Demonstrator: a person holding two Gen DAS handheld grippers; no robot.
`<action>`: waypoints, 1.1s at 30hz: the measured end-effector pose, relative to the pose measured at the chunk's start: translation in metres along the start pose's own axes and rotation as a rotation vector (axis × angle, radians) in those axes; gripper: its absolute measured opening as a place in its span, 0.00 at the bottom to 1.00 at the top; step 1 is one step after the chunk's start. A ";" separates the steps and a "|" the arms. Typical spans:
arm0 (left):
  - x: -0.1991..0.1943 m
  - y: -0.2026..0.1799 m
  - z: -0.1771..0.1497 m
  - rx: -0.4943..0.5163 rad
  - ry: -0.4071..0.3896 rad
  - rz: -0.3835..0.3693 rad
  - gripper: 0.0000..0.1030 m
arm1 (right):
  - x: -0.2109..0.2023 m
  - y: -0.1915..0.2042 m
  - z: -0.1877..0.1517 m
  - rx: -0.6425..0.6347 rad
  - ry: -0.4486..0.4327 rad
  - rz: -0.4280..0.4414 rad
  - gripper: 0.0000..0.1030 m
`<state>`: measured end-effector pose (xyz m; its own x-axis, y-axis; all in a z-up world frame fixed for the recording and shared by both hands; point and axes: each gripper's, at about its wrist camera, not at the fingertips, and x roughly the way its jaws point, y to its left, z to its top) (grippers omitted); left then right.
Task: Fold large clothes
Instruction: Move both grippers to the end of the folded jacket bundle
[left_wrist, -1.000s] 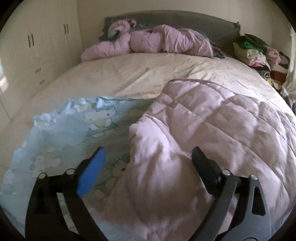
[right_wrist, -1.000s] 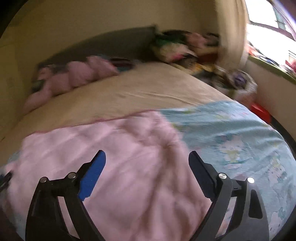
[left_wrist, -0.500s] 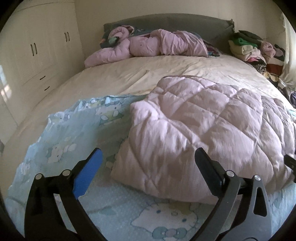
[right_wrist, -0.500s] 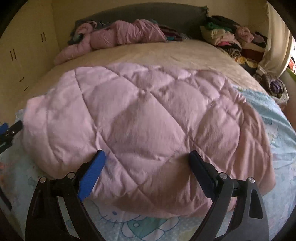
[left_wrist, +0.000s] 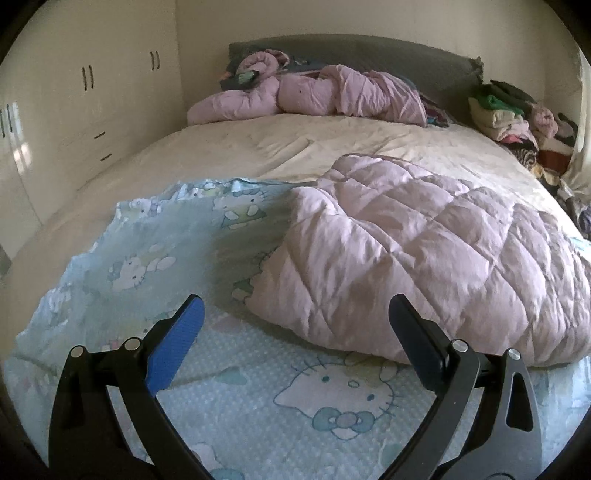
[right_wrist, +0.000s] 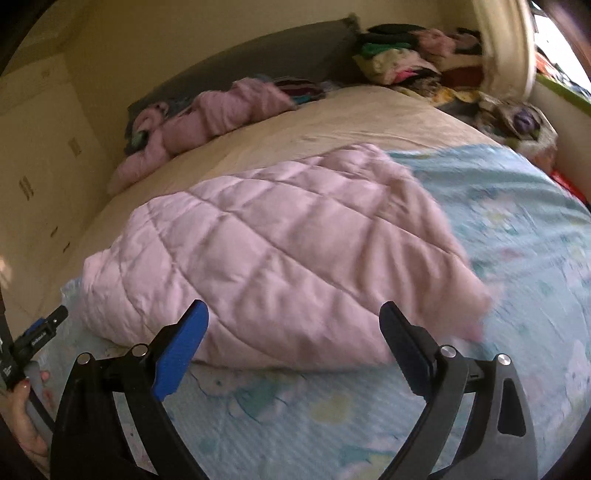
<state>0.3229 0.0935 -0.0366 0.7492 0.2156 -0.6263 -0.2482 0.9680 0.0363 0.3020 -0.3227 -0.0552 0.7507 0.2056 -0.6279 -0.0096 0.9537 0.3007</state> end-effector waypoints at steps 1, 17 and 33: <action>-0.001 0.001 -0.001 -0.003 0.002 0.001 0.91 | -0.003 -0.006 -0.003 0.014 0.001 -0.002 0.90; 0.030 0.033 -0.030 -0.260 0.156 -0.211 0.91 | -0.009 -0.083 -0.049 0.324 0.077 0.045 0.94; 0.107 0.045 -0.035 -0.638 0.315 -0.559 0.91 | 0.048 -0.111 -0.027 0.622 0.060 0.141 0.95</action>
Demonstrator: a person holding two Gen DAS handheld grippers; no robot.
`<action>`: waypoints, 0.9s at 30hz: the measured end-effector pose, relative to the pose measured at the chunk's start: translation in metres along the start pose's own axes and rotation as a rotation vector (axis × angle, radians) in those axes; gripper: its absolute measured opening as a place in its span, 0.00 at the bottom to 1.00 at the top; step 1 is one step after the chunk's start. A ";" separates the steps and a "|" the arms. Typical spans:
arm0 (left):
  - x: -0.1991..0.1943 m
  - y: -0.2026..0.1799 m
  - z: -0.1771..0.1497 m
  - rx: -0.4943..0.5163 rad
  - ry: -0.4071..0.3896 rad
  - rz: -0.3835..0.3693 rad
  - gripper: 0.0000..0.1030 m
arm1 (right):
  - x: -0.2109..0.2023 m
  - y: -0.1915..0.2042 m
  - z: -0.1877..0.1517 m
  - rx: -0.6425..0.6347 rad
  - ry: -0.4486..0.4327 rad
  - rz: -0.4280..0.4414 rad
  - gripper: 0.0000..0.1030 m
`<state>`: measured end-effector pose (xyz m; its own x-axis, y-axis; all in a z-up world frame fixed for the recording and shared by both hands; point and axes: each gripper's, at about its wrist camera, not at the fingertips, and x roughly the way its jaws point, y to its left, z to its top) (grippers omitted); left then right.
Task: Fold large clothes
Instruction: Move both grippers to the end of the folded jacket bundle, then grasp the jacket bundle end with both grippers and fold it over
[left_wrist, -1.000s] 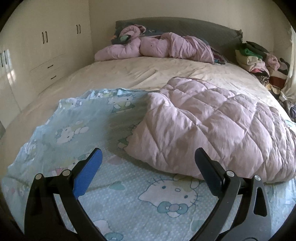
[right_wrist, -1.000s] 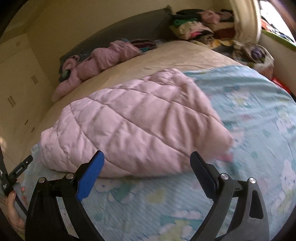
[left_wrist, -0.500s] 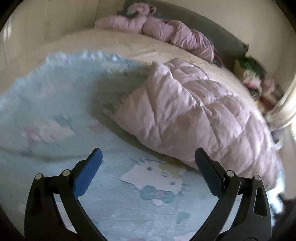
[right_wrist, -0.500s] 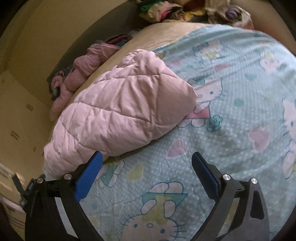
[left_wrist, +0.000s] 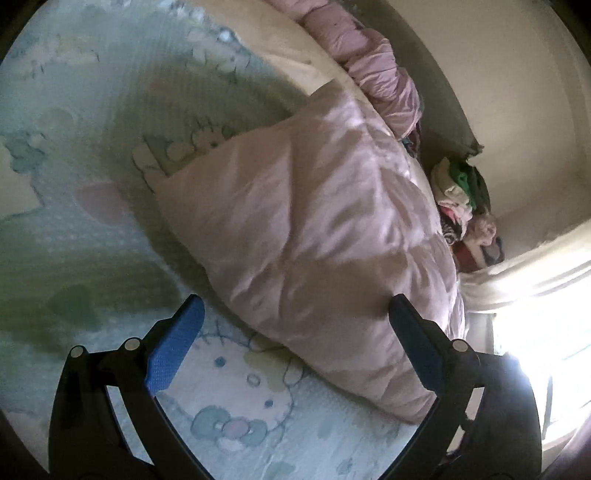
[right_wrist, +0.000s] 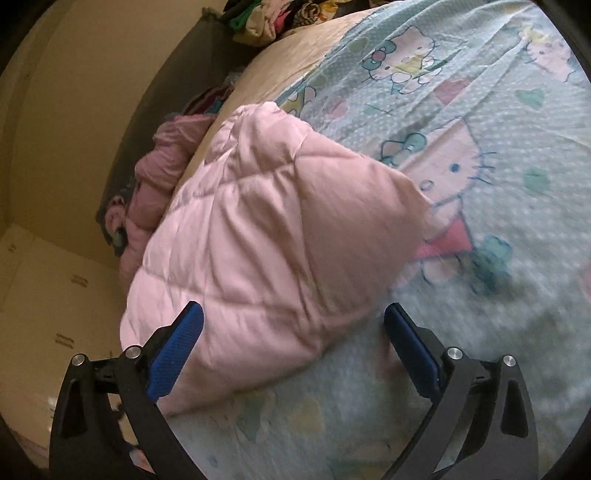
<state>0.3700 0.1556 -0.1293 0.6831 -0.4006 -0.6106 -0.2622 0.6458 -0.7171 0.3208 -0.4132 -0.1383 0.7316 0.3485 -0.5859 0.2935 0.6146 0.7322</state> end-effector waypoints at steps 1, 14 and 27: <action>0.005 0.003 0.002 -0.013 0.008 -0.024 0.91 | 0.005 -0.001 0.004 0.018 -0.010 0.010 0.95; 0.030 0.010 0.013 -0.135 -0.077 -0.061 0.92 | 0.045 0.004 0.025 0.009 -0.050 0.032 0.93; 0.009 -0.033 0.011 0.112 -0.119 0.055 0.30 | 0.032 0.071 0.020 -0.354 -0.073 -0.091 0.33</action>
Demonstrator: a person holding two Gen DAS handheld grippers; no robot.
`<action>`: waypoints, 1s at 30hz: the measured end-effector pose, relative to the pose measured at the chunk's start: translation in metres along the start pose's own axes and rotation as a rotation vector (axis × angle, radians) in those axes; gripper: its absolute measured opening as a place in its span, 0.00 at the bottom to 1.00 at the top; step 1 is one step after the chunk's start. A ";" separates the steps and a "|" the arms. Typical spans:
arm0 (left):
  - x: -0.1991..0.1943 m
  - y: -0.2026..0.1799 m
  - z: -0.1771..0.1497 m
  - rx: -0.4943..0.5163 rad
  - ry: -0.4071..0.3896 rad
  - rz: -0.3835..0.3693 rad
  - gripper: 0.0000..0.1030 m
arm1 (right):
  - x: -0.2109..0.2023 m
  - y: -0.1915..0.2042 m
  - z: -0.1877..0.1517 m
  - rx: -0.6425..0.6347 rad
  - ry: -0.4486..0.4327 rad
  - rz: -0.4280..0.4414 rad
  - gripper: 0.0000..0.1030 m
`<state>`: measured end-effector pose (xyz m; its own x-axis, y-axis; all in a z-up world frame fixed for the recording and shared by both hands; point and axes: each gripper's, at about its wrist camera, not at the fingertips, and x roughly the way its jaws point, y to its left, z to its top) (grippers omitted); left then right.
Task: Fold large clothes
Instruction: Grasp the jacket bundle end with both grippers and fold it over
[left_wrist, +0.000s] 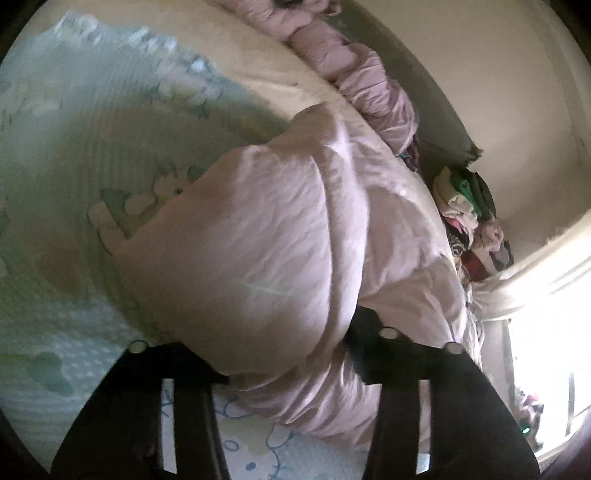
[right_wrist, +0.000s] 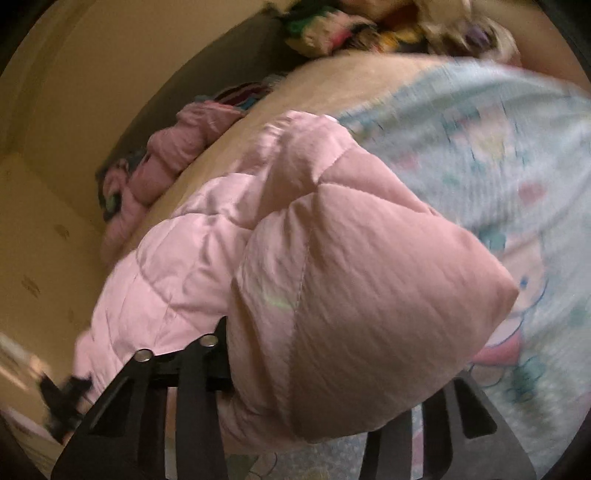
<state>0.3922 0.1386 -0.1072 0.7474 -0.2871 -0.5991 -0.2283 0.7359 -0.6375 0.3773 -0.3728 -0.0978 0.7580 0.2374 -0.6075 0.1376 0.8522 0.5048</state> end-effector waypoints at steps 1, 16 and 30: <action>-0.008 -0.007 0.000 0.030 -0.014 0.004 0.28 | -0.004 0.009 0.001 -0.044 -0.010 -0.013 0.32; -0.086 -0.027 -0.021 0.213 -0.129 0.084 0.24 | -0.090 0.087 -0.037 -0.501 -0.197 -0.008 0.26; -0.114 -0.008 -0.060 0.237 -0.114 0.103 0.25 | -0.103 0.043 -0.059 -0.330 -0.133 -0.002 0.27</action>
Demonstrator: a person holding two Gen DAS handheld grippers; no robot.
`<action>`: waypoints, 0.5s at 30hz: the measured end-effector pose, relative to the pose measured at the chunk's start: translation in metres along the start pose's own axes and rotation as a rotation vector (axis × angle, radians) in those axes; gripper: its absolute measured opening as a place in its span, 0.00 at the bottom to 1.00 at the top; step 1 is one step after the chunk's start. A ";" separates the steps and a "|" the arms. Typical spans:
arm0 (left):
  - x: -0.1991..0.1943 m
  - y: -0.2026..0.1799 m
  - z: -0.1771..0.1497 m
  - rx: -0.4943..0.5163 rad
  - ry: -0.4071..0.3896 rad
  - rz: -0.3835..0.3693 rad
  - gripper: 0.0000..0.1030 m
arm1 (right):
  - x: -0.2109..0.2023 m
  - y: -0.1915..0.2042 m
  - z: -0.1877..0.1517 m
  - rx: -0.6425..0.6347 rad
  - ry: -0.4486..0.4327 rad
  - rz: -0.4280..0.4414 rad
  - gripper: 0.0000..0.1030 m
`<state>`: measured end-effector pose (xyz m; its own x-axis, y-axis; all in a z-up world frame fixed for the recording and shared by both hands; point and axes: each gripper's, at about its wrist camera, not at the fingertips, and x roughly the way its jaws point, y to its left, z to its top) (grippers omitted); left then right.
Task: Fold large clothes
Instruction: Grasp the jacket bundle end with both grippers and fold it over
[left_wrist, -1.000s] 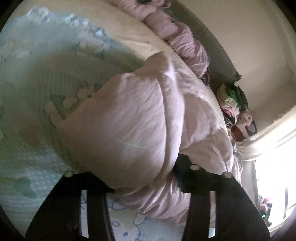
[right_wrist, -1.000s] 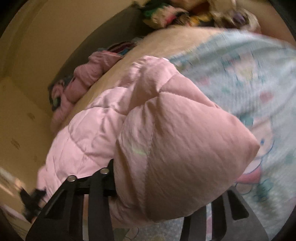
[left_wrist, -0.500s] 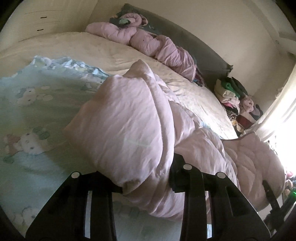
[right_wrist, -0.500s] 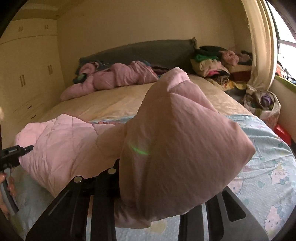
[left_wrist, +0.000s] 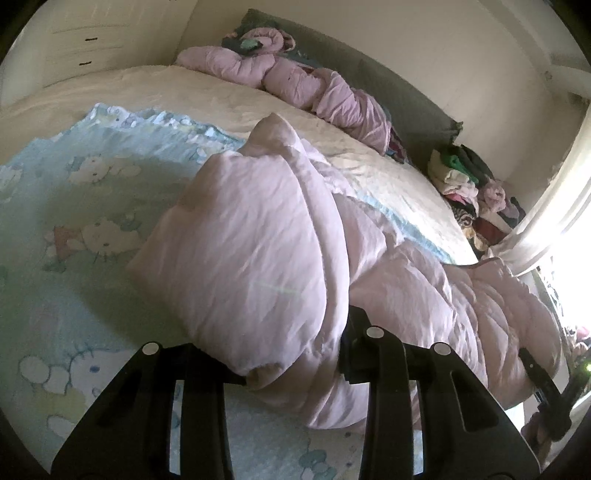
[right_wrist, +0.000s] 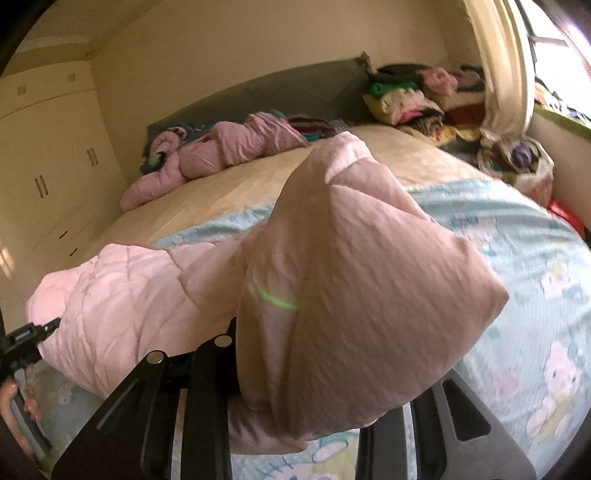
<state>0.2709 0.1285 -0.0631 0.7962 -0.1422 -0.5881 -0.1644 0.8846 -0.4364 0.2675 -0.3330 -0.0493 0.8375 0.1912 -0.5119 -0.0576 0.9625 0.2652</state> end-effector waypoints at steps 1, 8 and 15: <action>0.001 0.002 -0.003 0.001 0.004 0.003 0.25 | 0.001 -0.002 -0.004 0.021 0.008 -0.001 0.27; 0.005 0.011 -0.015 0.018 0.020 0.010 0.26 | 0.013 -0.030 -0.032 0.180 0.077 -0.026 0.31; 0.008 0.016 -0.021 0.029 0.023 0.001 0.28 | 0.030 -0.038 -0.041 0.287 0.138 -0.090 0.48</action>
<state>0.2628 0.1319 -0.0888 0.7824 -0.1513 -0.6042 -0.1480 0.8971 -0.4164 0.2725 -0.3555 -0.1082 0.7498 0.1512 -0.6441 0.1846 0.8871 0.4232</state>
